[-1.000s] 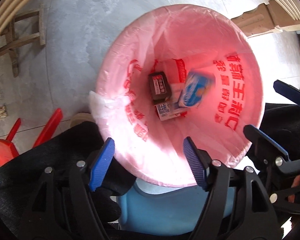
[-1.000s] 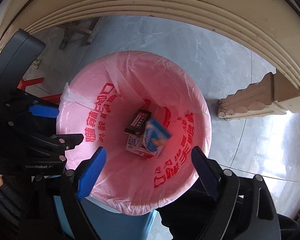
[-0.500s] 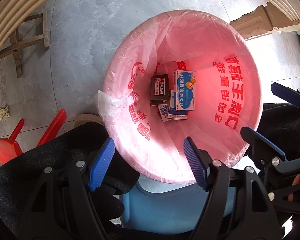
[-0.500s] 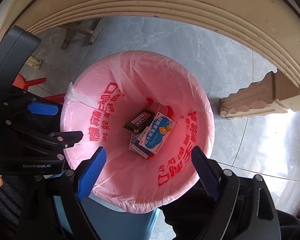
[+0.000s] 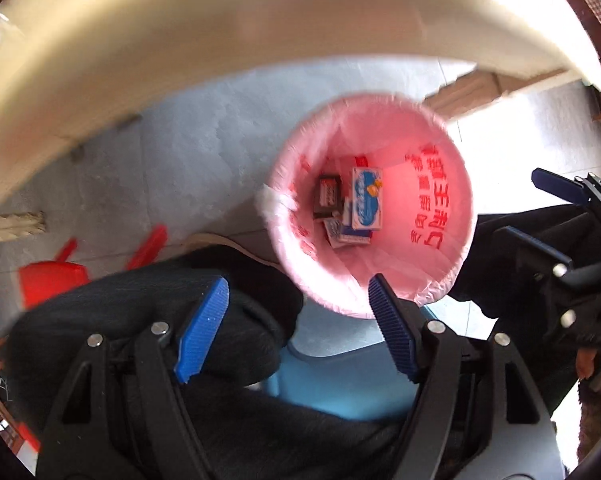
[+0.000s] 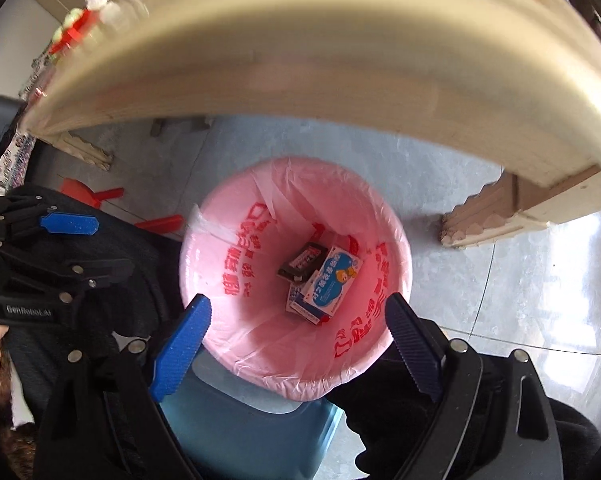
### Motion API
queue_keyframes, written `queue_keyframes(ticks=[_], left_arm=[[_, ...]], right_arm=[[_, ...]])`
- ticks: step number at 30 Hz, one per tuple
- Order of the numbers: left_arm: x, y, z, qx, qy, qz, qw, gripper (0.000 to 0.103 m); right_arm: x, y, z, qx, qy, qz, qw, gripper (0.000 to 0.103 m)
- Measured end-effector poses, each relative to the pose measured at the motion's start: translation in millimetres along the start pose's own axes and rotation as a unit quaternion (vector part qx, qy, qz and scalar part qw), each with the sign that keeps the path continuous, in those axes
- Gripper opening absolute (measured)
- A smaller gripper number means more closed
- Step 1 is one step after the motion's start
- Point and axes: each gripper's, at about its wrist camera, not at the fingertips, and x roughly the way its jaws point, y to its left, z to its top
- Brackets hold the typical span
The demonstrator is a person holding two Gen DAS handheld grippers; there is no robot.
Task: Collect trash
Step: 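Withdraw both open grippers from the bin back to the table, then move left gripper to red paper cup while right approaches ice-cream bar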
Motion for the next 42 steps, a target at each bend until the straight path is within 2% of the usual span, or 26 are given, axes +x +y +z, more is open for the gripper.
queue_keyframes(ticks=[4, 5, 7, 9, 14, 19, 22, 27, 33, 37, 42], left_arm=[[-71.0, 7.6, 12.4, 0.012, -0.056, 0.039, 0.9976, 0.071], [-88.4, 10.5, 16.6, 0.015, -0.069, 0.038, 0.9968, 0.072], [-128.5, 17.1, 30.1, 0.012, -0.089, 0.027, 0.9956, 0.081], [-165.4, 20.8, 44.3, 0.010, -0.106, 0.020, 0.9941, 0.081], [-242.3, 25.0, 79.8, -0.005, -0.103, -0.027, 0.9943, 0.082], [-288.7, 13.6, 115.9, -0.027, -0.090, -0.045, 0.9946, 0.082], [-294.3, 13.6, 138.6, -0.059, -0.080, -0.051, 0.9937, 0.082], [-275.8, 17.5, 175.6, -0.112, -0.049, -0.091, 0.9884, 0.082], [-250.1, 21.8, 215.7, -0.151, -0.039, -0.129, 0.9792, 0.082], [-231.0, 23.3, 236.7, -0.171, -0.024, -0.135, 0.9756, 0.082], [-208.0, 24.9, 257.7, -0.203, -0.013, -0.157, 0.9664, 0.082]], right_arm=[[-53.7, -2.5, 16.8, -0.021, -0.035, -0.003, 0.999, 0.090], [-68.6, -1.7, 22.7, -0.032, -0.043, -0.008, 0.999, 0.091], [-98.1, 1.6, 34.9, -0.055, -0.059, -0.019, 0.997, 0.093], [-132.1, 7.6, 51.1, -0.086, -0.077, -0.025, 0.993, 0.095], [-201.7, 18.7, 98.2, -0.162, -0.084, -0.004, 0.983, 0.096], [-251.0, 20.2, 151.2, -0.215, -0.093, -0.030, 0.972, 0.096], [-266.3, 19.2, 178.0, -0.233, -0.104, -0.047, 0.966, 0.096], [-273.0, 10.6, 211.3, -0.261, -0.109, -0.049, 0.958, 0.096], [-242.2, -2.7, 238.8, -0.295, -0.067, -0.047, 0.952, 0.096], [-217.9, -8.1, 253.0, -0.318, -0.040, -0.042, 0.946, 0.096], [-194.7, -5.4, 270.0, -0.347, -0.026, -0.022, 0.937, 0.096]])
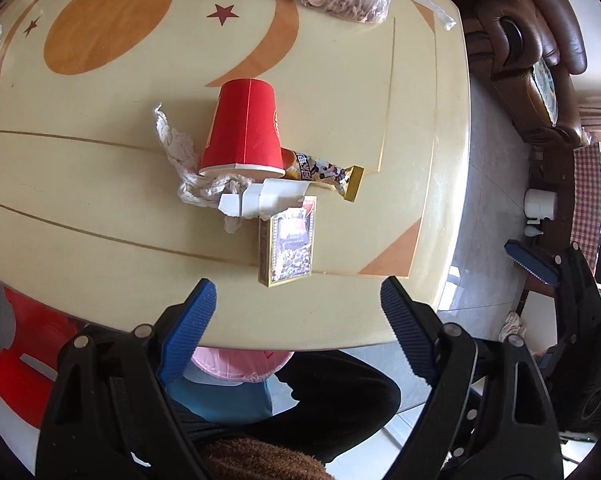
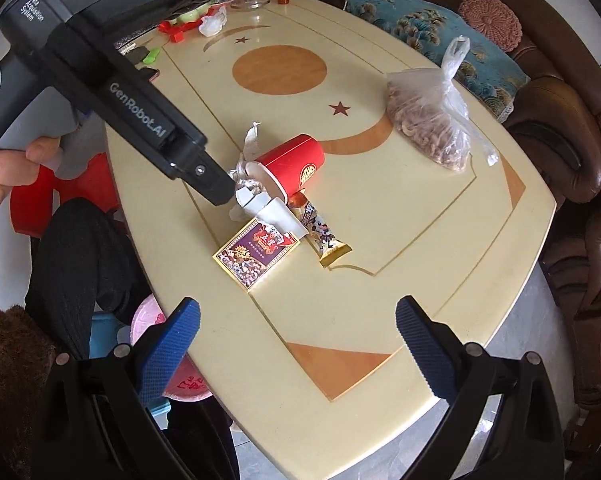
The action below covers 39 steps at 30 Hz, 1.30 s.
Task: Collect trash
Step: 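Move left gripper to red paper cup while right approaches ice-cream bar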
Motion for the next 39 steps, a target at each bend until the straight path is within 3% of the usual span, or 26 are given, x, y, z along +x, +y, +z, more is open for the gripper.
queue_keyframes(ticks=[9, 15, 25, 29, 36, 39], left_arm=[[43.1, 11.4, 31.4, -0.055, 0.017, -0.037, 0.9977, 0.082], [61.4, 30.3, 49.1, -0.107, 0.006, -0.060, 0.9925, 0.082], [75.1, 43.8, 69.9, -0.151, -0.022, -0.104, 0.9827, 0.082], [73.3, 53.2, 71.8, -0.161, -0.047, -0.097, 0.9811, 0.082], [71.9, 65.1, 77.1, -0.154, -0.051, -0.086, 0.9830, 0.078], [74.1, 69.0, 82.1, -0.153, -0.044, -0.083, 0.9838, 0.074]], right_arm=[[48.6, -13.1, 6.5, -0.012, 0.007, 0.036, 0.999, 0.096], [84.7, -18.3, 1.3, -0.023, 0.027, 0.038, 0.999, 0.096], [127.5, -25.2, 10.9, -0.032, 0.042, 0.049, 0.997, 0.096], [143.4, -23.1, 17.4, -0.046, 0.043, 0.049, 0.997, 0.096], [155.6, -12.6, 33.5, -0.090, 0.050, 0.050, 0.993, 0.095], [159.6, -12.0, 37.1, -0.104, 0.060, 0.057, 0.991, 0.083]])
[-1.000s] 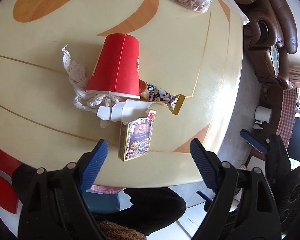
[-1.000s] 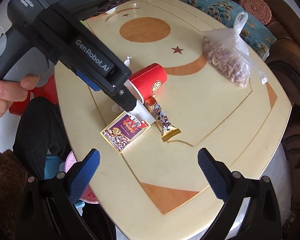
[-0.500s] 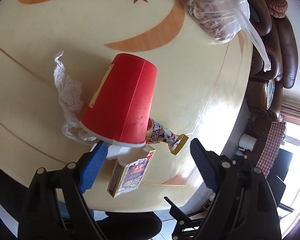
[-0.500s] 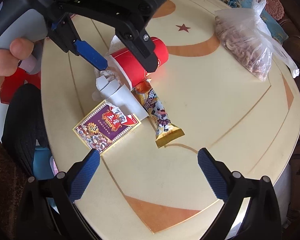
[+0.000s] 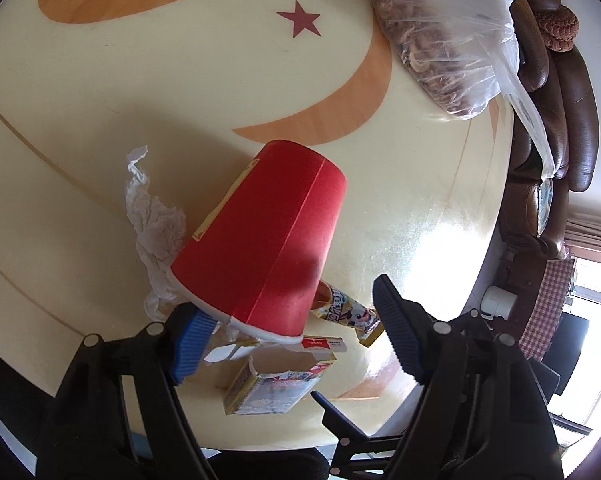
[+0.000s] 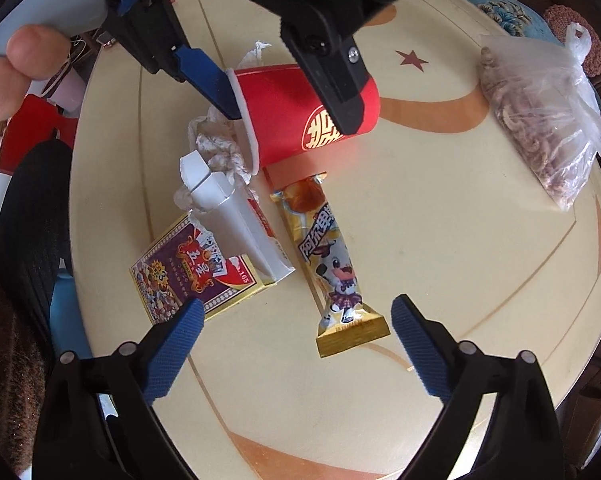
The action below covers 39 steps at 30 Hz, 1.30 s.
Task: Collect trash
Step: 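Move left gripper to red paper cup while right approaches ice-cream bar, then close left gripper on red cup rim while right gripper closes on ice-cream bar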
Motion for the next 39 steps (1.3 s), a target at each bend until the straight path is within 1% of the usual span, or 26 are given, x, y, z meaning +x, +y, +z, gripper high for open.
queue_keyframes(ticks=[1, 6, 7, 9, 13, 17, 19, 20, 22, 23, 24, 25, 28, 33, 37, 39], left_arm=[[1.5, 0.5, 2.3, 0.001, 0.003, 0.000, 1.0000, 0.074], [7.6, 6.2, 12.1, -0.003, 0.013, -0.001, 0.9999, 0.069], [9.3, 5.3, 13.3, 0.001, 0.015, 0.002, 0.9999, 0.066], [10.3, 8.1, 16.7, -0.002, 0.016, 0.006, 0.9999, 0.063], [12.6, 10.5, 23.7, 0.003, 0.019, 0.019, 0.9996, 0.061], [12.9, 13.4, 28.2, 0.007, 0.023, 0.029, 0.9993, 0.058], [10.7, 13.5, 27.8, 0.014, 0.020, 0.037, 0.9990, 0.052], [10.7, 12.1, 29.0, 0.018, 0.019, 0.041, 0.9988, 0.051], [10.6, 11.0, 30.0, 0.023, 0.020, 0.043, 0.9986, 0.050], [10.0, 11.3, 30.1, 0.023, 0.021, 0.042, 0.9986, 0.048], [9.5, 10.8, 29.7, 0.027, 0.023, 0.041, 0.9985, 0.044], [8.7, 9.7, 29.1, 0.031, 0.024, 0.041, 0.9984, 0.039], [3.1, 4.1, 24.3, 0.053, 0.014, 0.060, 0.9967, 0.030], [-2.9, 3.7, 14.5, 0.069, 0.009, 0.070, 0.9951, 0.023], [-11.4, -0.7, 7.4, 0.088, -0.002, 0.081, 0.9928, 0.015], [-7.3, -7.1, 5.1, 0.097, -0.001, 0.091, 0.9910, 0.013]], right_arm=[[1.4, -1.0, 0.6, -0.002, 0.003, 0.003, 1.000, 0.079], [4.3, -7.4, -0.7, -0.007, 0.007, 0.019, 1.000, 0.079], [3.8, -9.0, -0.6, -0.006, 0.005, 0.026, 1.000, 0.079], [1.3, -14.6, 0.0, -0.001, -0.001, 0.052, 0.999, 0.078], [-5.7, -21.4, 0.6, -0.003, -0.001, 0.052, 0.999, 0.078], [-3.9, -27.9, 2.2, -0.005, 0.008, 0.037, 0.999, 0.077], [0.1, -26.7, 3.5, -0.013, 0.015, 0.025, 0.999, 0.062], [2.5, -25.4, 4.6, -0.016, 0.018, 0.021, 0.999, 0.059], [5.4, -22.5, 2.2, -0.021, 0.021, 0.015, 0.999, 0.050], [8.4, -21.3, 5.8, -0.025, 0.024, 0.011, 0.999, 0.048], [9.9, -19.8, 7.5, -0.028, 0.026, 0.004, 0.999, 0.044], [11.1, -19.2, 8.3, -0.029, 0.027, -0.003, 0.999, 0.037], [11.8, -18.5, 8.1, -0.028, 0.025, -0.014, 0.999, 0.036], [11.7, -13.4, 3.7, -0.021, 0.022, -0.046, 0.998, 0.036], [9.4, -14.1, -6.1, 0.002, 0.020, -0.059, 0.998, 0.035], [7.1, -17.0, -12.0, 0.012, 0.021, -0.066, 0.998, 0.035]])
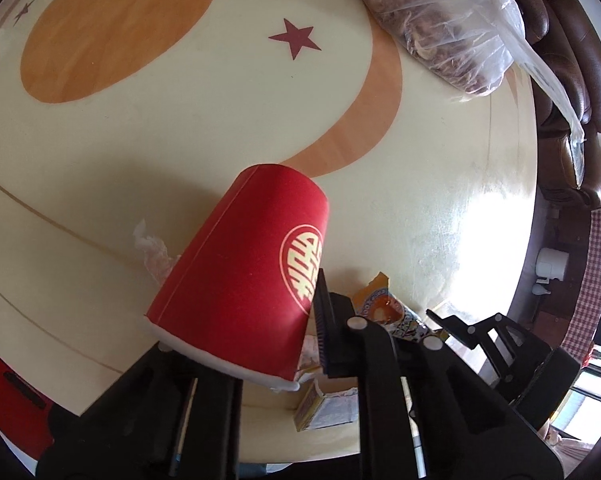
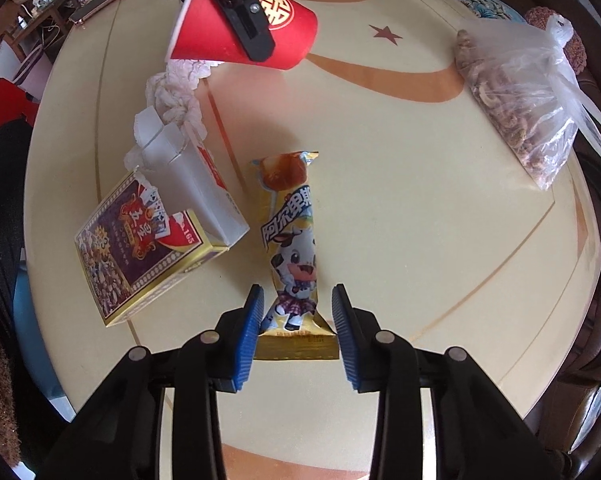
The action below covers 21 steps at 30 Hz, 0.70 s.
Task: Collect trash
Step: 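Close left gripper on red cup rim while right gripper closes on ice-cream bar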
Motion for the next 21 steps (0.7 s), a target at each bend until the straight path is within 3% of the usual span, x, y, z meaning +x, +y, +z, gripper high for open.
queue_keyframes(ticks=[8, 16, 21], left_arm=[[-15.2, -8.9, -18.6, 0.045, -0.016, 0.012, 0.9988, 0.007], [-29.3, -11.6, -28.1, 0.069, -0.025, 0.022, 0.9971, 0.006], [-47.2, -8.1, -33.4, 0.081, -0.039, 0.024, 0.9957, 0.006]], right_arm=[[-18.7, -14.7, -21.2, 0.082, -0.017, -0.054, 0.995, 0.035], [-27.3, -2.7, -40.7, 0.186, -0.031, -0.098, 0.977, 0.035], [-41.8, 2.5, -35.4, 0.214, -0.042, -0.114, 0.969, 0.030]])
